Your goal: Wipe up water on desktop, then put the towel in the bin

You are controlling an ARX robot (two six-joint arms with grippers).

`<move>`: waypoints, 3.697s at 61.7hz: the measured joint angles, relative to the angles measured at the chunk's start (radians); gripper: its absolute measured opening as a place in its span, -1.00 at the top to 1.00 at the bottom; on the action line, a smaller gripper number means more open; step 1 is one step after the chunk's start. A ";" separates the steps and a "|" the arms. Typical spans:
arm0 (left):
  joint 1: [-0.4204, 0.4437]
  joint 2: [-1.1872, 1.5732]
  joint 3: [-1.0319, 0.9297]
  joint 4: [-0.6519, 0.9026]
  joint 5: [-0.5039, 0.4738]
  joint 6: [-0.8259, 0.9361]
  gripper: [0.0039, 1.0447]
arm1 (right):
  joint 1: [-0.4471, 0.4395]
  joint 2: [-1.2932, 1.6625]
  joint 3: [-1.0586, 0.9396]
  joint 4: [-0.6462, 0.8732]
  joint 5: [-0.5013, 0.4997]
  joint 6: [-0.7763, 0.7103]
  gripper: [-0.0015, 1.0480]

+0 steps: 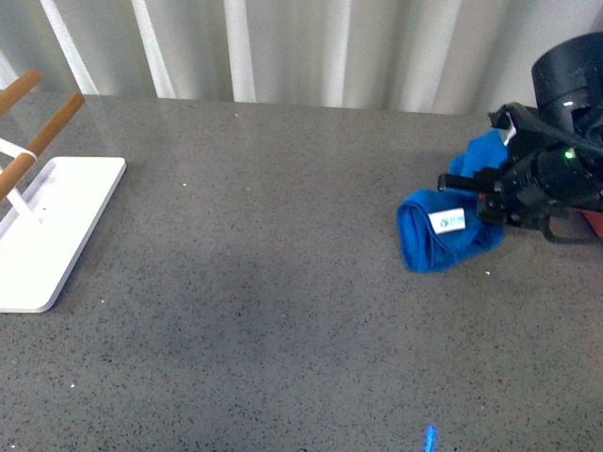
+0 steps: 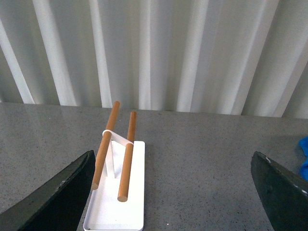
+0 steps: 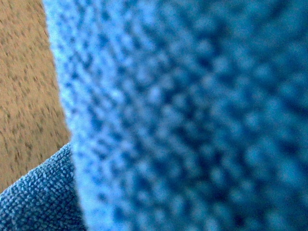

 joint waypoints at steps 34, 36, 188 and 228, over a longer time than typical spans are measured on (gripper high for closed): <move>0.000 0.000 0.000 0.000 0.000 0.000 -0.88 | 0.173 0.116 0.253 -0.081 -0.182 -0.115 0.92; 0.000 0.000 0.000 0.000 0.000 0.000 -0.88 | 0.181 0.112 0.243 -0.076 -0.191 -0.113 0.92; 0.000 0.000 0.000 0.000 0.000 0.000 -0.88 | -0.542 -0.288 0.023 -0.499 0.016 -0.348 0.01; 0.000 0.000 0.000 0.000 0.000 0.000 -0.88 | -0.549 -0.409 0.138 -0.464 -0.089 -0.323 -0.86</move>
